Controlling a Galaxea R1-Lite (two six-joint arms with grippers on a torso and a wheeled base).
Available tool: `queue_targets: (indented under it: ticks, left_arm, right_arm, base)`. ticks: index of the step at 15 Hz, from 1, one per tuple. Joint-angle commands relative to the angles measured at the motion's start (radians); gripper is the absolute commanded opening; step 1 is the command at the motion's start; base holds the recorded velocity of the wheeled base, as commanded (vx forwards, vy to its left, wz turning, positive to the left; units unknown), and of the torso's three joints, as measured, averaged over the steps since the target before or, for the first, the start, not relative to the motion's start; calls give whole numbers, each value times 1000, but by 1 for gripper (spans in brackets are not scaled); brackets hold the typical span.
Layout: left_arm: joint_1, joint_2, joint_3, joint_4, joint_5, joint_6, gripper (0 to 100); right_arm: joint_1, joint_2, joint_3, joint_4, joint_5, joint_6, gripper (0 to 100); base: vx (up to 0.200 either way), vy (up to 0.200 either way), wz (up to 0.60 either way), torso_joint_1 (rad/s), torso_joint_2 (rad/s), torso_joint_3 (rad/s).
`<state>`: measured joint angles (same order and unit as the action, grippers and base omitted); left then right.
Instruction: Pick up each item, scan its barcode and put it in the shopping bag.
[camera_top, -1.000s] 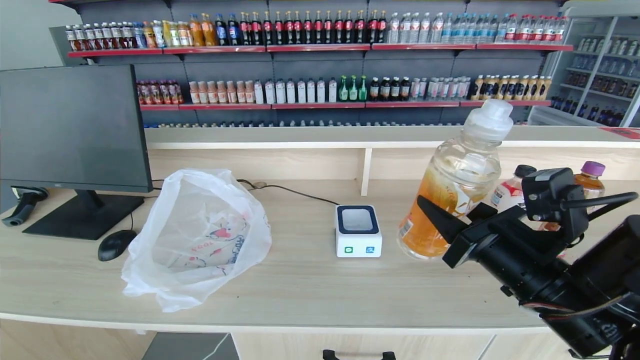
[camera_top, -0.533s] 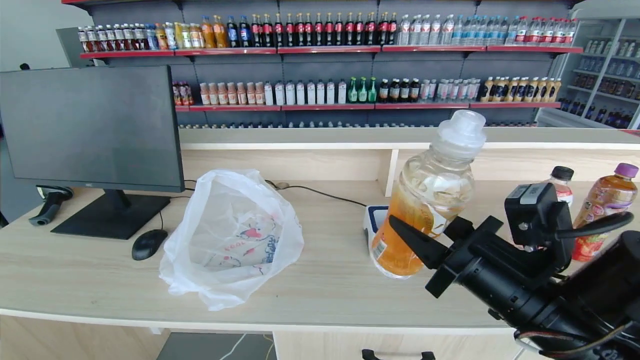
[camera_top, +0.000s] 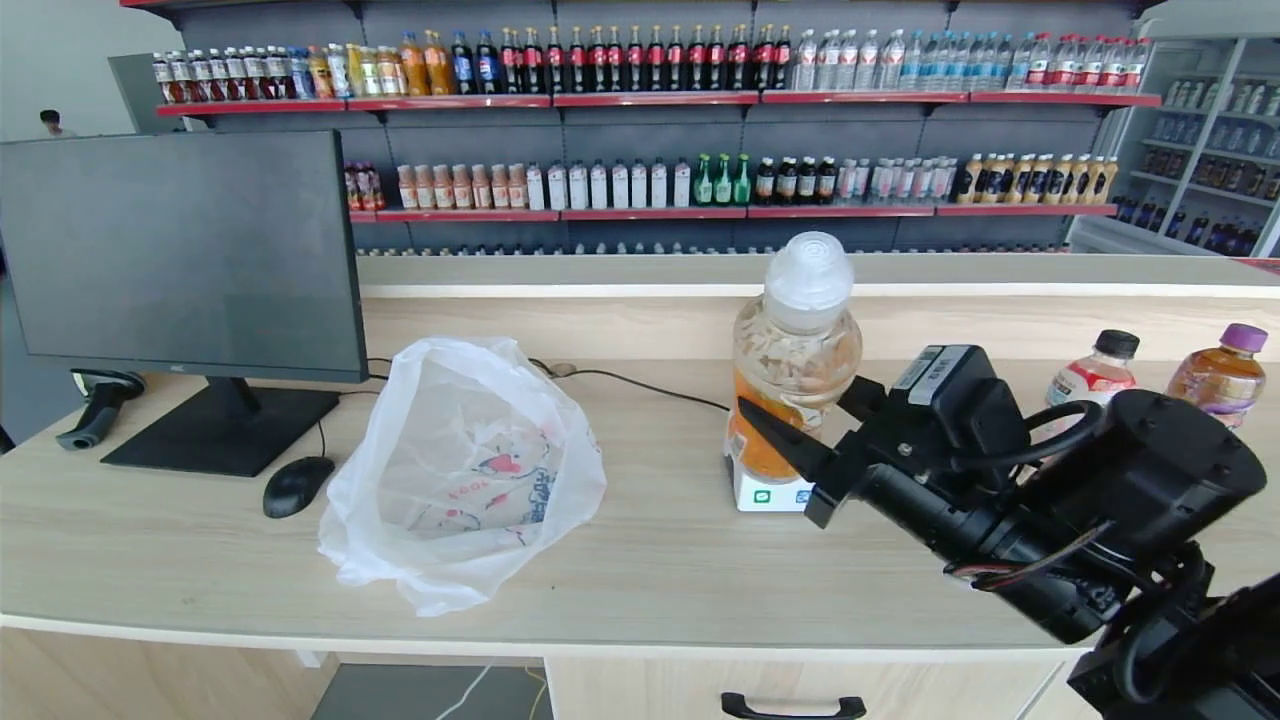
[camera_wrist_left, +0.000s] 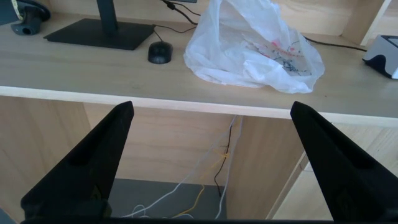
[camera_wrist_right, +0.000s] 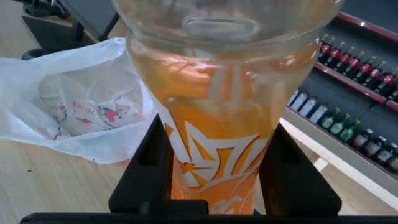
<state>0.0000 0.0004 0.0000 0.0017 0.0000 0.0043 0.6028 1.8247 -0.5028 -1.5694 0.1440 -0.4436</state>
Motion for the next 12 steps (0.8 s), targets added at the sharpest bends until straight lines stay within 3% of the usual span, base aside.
queue_targets:
  ticks: [1,6,12]
  left_arm:
    - [0,0,0,0,0,0,100]
    - [0,0,0,0,0,0,100]
    - [0,0,0,0,0,0,100]
  right_arm:
    - [-34,70,-91,-1,22,-73,0]
    - [-74,140,-151,-1,88,-415,0]
    - [-135,183,-177,-1,166,-599,0]
  base:
    - [0,0,0,0,0,0]
    - [0,0,0,0,0,0]
    - [0,0,0,0,0,0]
